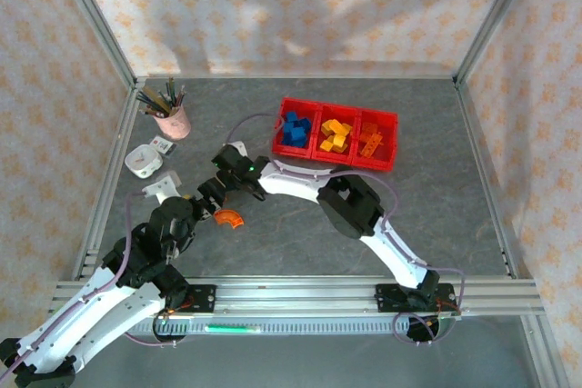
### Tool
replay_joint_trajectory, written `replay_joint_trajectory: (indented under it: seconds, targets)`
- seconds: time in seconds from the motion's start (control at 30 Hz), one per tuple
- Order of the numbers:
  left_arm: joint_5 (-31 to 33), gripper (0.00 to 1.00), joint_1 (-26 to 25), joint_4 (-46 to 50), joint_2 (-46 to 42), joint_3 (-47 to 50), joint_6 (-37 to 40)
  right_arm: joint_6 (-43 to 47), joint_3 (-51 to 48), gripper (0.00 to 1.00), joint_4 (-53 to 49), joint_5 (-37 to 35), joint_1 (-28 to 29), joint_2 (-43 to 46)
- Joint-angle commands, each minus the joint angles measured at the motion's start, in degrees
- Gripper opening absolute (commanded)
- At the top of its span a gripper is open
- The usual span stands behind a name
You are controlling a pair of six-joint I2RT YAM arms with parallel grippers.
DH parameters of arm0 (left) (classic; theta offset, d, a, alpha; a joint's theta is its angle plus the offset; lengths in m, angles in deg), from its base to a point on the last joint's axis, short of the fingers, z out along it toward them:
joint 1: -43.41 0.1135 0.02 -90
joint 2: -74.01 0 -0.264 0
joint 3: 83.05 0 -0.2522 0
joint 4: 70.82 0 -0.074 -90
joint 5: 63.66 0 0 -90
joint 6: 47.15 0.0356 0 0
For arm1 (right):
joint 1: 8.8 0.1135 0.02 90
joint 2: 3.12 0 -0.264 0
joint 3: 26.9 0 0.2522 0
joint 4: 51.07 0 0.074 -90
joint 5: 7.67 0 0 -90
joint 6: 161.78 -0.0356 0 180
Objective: Sort the legos into containers by color
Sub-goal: Pick up the lego from the middle-left of the table.
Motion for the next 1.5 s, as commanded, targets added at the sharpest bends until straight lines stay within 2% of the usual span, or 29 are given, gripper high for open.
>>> replay_joint_trajectory:
  seconds: [0.0,0.33,0.67,0.83,1.03,1.2,1.33,1.47]
  targets:
    - [1.4,0.99,0.2,0.8,0.8,-1.6,0.0,1.3,3.7,0.68,-3.1,-2.0,0.4,-2.8]
    - [0.8,0.99,0.2,-0.6,2.1,-1.2,0.4,1.8,4.9,0.47,-3.9,-2.3,0.5,-5.2]
    - [-0.4,0.99,0.2,-1.7,2.8,-1.2,0.4,3.5,1.3,0.27,-3.2,-4.4,0.5,0.3]
    - [-1.0,0.99,0.2,-1.9,3.0,-2.2,0.6,4.3,-1.1,0.25,-3.3,-3.9,0.5,5.8]
    - [-3.0,0.99,0.2,-2.8,3.2,-3.6,1.0,2.9,-12.8,0.25,1.0,-2.1,-0.4,17.8]
    - [-7.3,0.99,0.2,-6.2,4.0,-3.5,2.5,0.6,-23.9,0.26,2.9,-1.3,-3.2,29.1]
    - [-10.4,0.99,0.2,-10.3,6.7,-3.2,3.8,-0.1,-31.9,0.26,2.9,-4.1,-5.9,38.4]
    - [-16.7,0.99,0.1,-16.9,11.5,-2.4,5.3,-0.3,-38.0,0.28,1.6,-6.2,-10.0,45.9]
